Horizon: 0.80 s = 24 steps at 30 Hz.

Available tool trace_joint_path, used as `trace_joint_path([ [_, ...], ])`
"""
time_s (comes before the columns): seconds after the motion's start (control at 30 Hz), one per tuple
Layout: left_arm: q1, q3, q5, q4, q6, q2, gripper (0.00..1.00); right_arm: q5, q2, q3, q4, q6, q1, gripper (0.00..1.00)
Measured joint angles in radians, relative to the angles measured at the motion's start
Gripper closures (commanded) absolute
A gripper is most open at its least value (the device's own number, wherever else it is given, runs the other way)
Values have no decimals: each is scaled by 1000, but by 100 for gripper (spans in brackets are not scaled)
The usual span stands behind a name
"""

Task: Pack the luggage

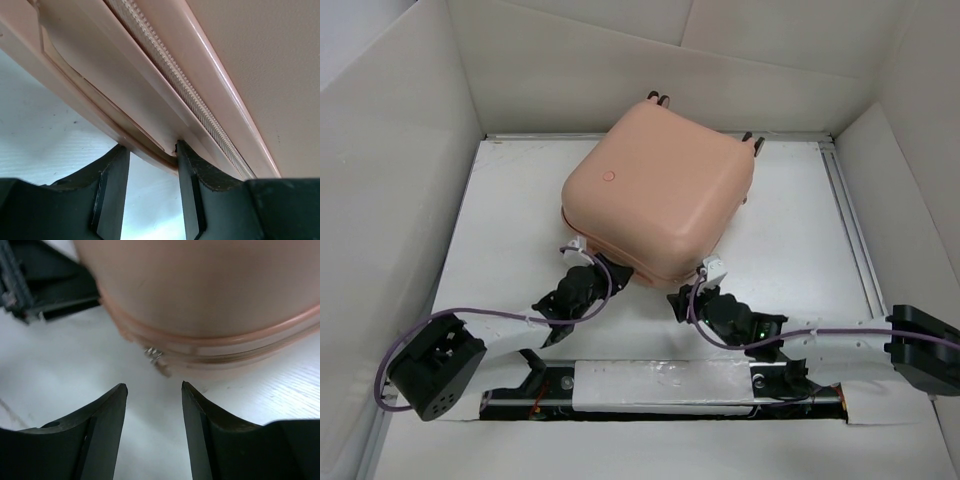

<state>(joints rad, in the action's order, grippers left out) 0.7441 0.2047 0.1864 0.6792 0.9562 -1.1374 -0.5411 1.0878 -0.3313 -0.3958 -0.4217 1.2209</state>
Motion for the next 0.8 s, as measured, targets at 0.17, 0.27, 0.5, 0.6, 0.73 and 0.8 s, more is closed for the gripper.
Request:
trace_joint_path([
  [0.17,-3,0,-17,43,8,-31,100,-134,18,-3,-31,-34,-1,44],
  [0.27,-6,-3,-26,50,12,-32,100,-182,63,-23,-32,-45,-1,44],
  [0.5,7,-23,-8,58,20,-10,100,-281,141,-53,-32,-54,17,64],
  [0.6,7,-37,8,57,27,14,100,-312,171,-62,-32,-65,21,84],
  [0.73,7,-47,16,56,31,32,100,-344,206,-74,-31,-86,43,100],
  [0.8,7,-48,14,56,32,34,100,-358,228,-90,-32,-93,64,100],
])
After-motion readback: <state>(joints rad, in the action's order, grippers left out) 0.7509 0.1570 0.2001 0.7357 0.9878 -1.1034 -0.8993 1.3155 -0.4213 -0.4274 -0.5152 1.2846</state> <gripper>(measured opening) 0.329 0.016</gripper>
